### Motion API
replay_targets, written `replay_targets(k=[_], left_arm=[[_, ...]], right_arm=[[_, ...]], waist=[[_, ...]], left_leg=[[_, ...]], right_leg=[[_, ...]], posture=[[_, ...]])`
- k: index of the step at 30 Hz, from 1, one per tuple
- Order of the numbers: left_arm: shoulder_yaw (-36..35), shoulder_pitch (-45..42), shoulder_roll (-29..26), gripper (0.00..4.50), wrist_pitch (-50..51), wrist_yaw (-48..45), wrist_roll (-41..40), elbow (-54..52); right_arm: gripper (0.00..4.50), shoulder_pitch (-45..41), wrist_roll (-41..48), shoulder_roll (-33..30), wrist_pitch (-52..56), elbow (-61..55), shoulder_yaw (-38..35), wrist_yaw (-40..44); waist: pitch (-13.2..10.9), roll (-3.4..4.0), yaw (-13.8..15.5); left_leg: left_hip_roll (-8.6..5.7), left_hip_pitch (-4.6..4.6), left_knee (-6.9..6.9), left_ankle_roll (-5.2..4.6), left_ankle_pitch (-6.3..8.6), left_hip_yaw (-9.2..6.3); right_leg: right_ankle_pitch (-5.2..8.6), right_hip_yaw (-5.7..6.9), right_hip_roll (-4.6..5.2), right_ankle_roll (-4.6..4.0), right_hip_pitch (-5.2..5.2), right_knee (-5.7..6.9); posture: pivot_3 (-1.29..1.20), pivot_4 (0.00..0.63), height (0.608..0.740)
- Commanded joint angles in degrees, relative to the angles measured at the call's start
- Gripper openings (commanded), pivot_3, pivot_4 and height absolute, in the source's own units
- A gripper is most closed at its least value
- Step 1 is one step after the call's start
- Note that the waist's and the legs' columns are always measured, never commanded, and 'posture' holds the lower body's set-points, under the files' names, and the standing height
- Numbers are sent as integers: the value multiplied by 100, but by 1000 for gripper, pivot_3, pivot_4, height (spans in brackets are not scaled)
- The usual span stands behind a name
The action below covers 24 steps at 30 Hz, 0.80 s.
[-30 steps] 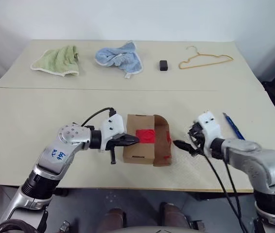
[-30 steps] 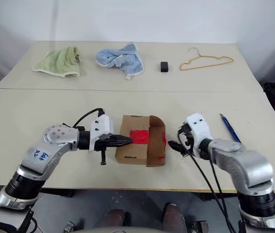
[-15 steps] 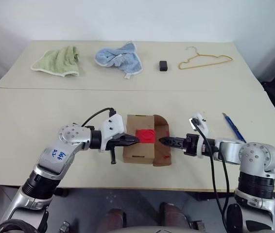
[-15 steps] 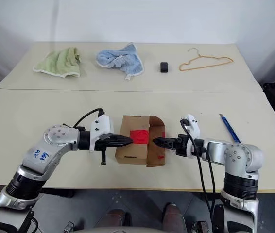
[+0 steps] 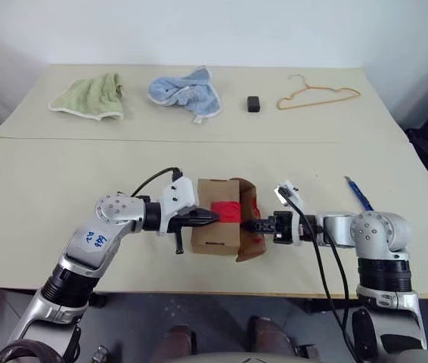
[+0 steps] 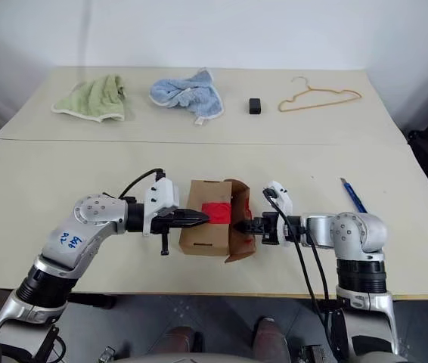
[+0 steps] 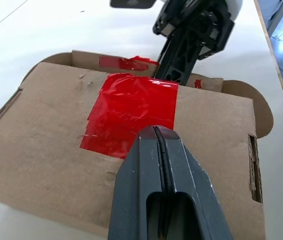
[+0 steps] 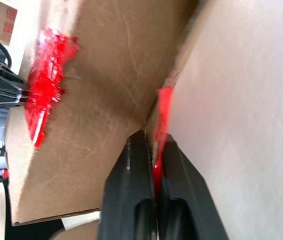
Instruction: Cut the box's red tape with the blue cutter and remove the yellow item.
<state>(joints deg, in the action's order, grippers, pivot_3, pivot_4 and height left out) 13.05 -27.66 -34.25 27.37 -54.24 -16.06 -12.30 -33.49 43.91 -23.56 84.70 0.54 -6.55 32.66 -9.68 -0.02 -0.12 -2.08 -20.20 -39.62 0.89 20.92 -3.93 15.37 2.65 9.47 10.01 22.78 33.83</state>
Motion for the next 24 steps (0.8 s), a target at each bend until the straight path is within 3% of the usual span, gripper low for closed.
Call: replay_targets(k=[1, 5, 15, 18, 24], left_arm=[[165, 36, -29, 0, -76, -216, 79, 181], [112, -34, -38, 0, -227, -367, 73, 342], [84, -11, 55, 0, -323, -403, 48, 414], [84, 5, 82, 0, -330, -387, 69, 418], [41, -14, 108, 0, -320, -191, 190, 495]], right_arm=[[142, -48, -173, -224, -153, 387, 294, 233], [142, -212, -407, -482, -376, 717, 716, 386], [142, -1159, -657, -643, -991, 1980, 770, 804], [777, -1155, -704, -758, -944, 1933, 971, 1018], [2794, -1027, -920, -1095, -1349, 1850, 1335, 1569]], waist=[[0, -1, 5], [1, -2, 0], [0, -2, 16], [-3, 3, 24], [-3, 3, 34]], left_leg=[[0, 1, 0, 0, 0, -2], [0, 2, 0, 0, 0, -2], [-1, 2, -2, -1, -1, -5], [-1, -3, 1, 0, -1, -7], [-1, -4, 5, -1, -1, -8]], right_leg=[[0, 1, 0, 0, -2, 0], [0, 1, 0, 0, -3, -1], [-1, 1, 0, 1, -8, -4], [-1, 4, 0, 1, -3, -7], [-1, 6, 0, 1, -5, -13]], posture=[[0, 150, 740], [0, 150, 740], [0, 150, 740], [0, 150, 740], [0, 150, 740]])
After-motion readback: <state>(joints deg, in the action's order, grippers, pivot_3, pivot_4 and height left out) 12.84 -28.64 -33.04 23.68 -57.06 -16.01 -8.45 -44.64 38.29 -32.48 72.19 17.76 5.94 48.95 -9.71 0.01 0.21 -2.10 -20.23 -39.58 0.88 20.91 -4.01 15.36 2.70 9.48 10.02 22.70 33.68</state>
